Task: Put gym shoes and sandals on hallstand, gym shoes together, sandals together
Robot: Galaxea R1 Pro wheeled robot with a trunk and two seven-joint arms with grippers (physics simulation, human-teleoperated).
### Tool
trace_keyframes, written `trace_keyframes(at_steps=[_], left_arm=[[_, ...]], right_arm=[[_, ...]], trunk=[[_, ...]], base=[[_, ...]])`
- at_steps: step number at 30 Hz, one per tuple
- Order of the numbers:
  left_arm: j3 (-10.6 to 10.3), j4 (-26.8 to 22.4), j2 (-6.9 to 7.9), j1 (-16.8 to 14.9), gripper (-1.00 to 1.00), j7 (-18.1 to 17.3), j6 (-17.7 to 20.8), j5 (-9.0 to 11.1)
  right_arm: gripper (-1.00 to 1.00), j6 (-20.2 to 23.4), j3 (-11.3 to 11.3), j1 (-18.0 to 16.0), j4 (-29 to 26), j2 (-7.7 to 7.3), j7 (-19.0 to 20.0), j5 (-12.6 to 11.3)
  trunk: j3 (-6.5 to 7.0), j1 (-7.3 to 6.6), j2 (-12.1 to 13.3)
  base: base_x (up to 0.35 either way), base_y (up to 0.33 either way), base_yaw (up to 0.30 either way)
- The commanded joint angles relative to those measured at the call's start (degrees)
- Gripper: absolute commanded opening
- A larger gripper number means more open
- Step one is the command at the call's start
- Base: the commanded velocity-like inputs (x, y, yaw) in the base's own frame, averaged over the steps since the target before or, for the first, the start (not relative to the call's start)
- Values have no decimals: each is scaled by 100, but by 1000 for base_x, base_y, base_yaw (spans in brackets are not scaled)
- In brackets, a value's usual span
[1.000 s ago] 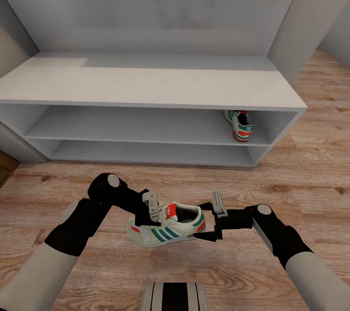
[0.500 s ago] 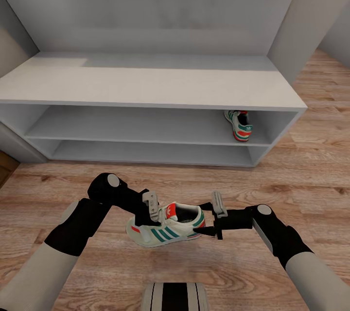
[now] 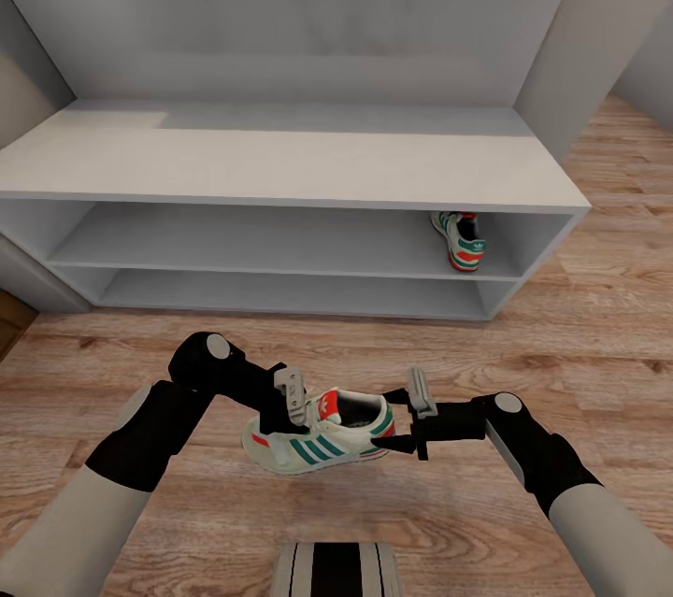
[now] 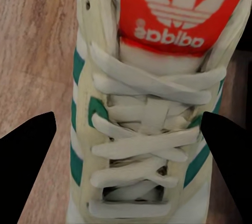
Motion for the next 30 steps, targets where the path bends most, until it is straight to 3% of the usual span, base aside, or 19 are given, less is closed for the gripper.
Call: trace_keyframes(at_steps=[1, 15, 16, 30], left_arm=[[9, -1, -5, -5, -100, 280, 5, -35], [9, -2, 0, -5, -100, 280, 4, -37], [9, -2, 0, -5, 100, 280, 4, -36], [9, -1, -26, -12, 100, 280, 3, -41]], right_arm=[[-100, 1, 22, 6, 8, 1, 23, 18], [-100, 0, 22, 6, 9, -1, 23, 17], [-100, 0, 22, 6, 9, -1, 23, 16], [-100, 0, 22, 6, 9, 0, 22, 17]], trunk=[[0, 0, 0], [0, 0, 0], [0, 0, 0], [0, 0, 0]], base=[[0, 0, 0], [0, 0, 0], [0, 0, 0], [0, 0, 0]])
